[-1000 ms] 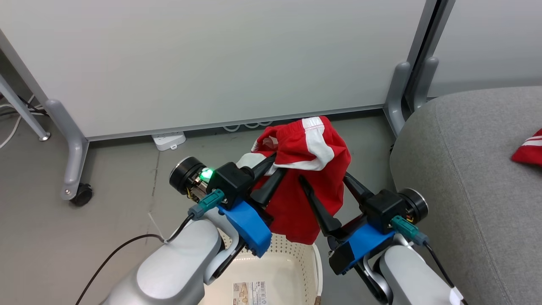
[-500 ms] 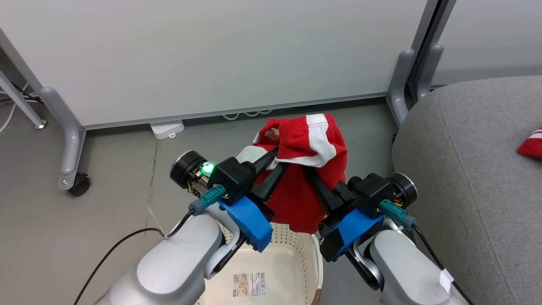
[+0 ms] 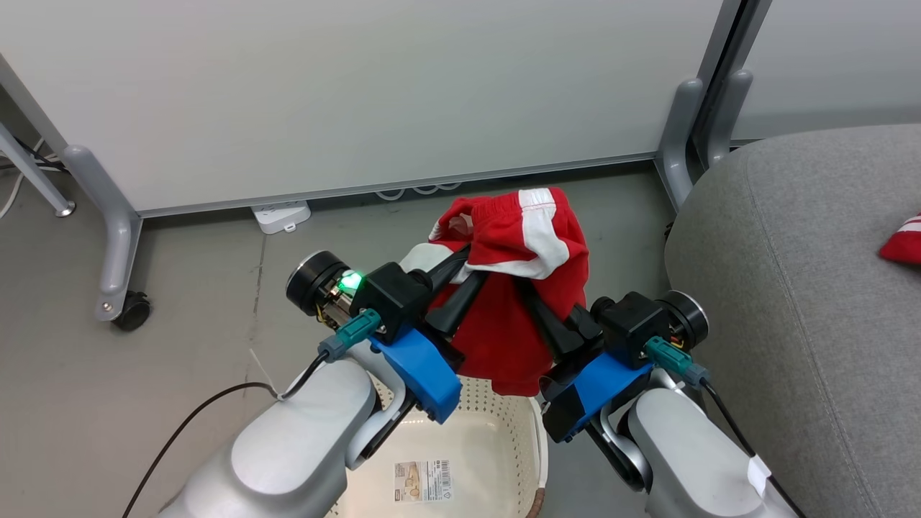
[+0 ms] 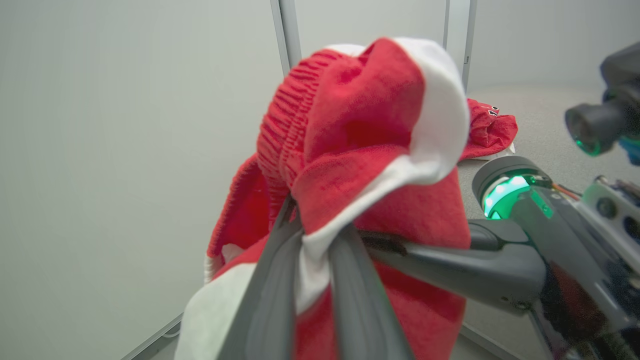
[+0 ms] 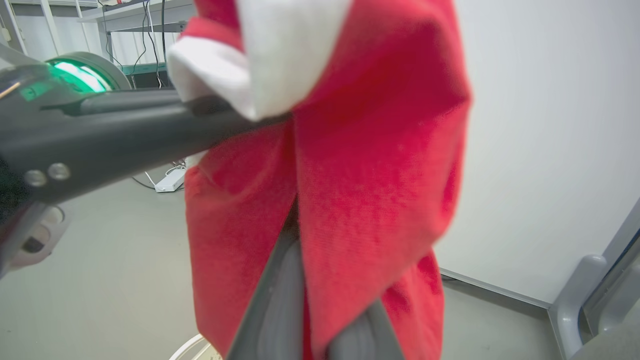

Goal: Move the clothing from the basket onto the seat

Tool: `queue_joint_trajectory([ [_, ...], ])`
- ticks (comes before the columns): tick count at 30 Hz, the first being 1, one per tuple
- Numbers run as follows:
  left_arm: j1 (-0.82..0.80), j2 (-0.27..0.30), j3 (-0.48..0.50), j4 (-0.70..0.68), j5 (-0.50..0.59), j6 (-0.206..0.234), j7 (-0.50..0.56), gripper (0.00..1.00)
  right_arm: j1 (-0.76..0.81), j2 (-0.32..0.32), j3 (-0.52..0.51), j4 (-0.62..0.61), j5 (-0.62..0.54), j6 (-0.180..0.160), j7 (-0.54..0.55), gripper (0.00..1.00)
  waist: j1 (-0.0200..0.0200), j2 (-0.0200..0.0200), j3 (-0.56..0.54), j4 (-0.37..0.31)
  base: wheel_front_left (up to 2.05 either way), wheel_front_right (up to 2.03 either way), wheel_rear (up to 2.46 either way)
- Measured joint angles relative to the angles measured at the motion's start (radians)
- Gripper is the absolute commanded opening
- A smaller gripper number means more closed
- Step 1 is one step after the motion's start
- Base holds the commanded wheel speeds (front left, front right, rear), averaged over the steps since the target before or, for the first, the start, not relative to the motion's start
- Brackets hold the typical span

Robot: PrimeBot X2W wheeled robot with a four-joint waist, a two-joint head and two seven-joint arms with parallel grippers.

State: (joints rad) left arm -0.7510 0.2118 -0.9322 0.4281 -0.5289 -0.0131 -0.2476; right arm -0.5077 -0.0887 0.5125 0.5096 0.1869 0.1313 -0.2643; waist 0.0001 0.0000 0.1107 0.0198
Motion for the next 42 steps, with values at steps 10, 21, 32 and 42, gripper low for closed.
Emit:
queue_joint_trajectory([
  [10, -0.006, 0.001, 0.004, 0.005, -0.004, 0.006, -0.002, 1.00, 0.000, 0.001, -0.002, -0.002, 0.002, 0.000, 0.000, 0.00, 0.0000, 0.0000, 0.005, -0.001, 0.00, 0.00, 0.00],
  [21, -0.010, 0.004, 0.007, 0.005, 0.000, 0.012, -0.009, 1.00, 0.000, 0.001, -0.016, -0.004, 0.003, 0.000, 0.000, 0.00, -0.0001, 0.0000, 0.016, -0.009, 0.00, 0.00, 0.00],
  [32, -0.024, 0.011, 0.002, -0.001, 0.003, 0.013, -0.010, 1.00, -0.004, -0.001, -0.074, -0.028, -0.013, 0.000, 0.000, 0.00, -0.0001, 0.0000, 0.059, -0.051, 0.00, 0.00, 0.00],
  [42, -0.044, 0.021, -0.011, -0.015, 0.013, 0.012, -0.004, 1.00, -0.007, -0.003, -0.200, -0.074, -0.039, 0.000, 0.000, 0.00, -0.0001, 0.0000, 0.114, -0.130, 0.00, 0.00, 0.00],
])
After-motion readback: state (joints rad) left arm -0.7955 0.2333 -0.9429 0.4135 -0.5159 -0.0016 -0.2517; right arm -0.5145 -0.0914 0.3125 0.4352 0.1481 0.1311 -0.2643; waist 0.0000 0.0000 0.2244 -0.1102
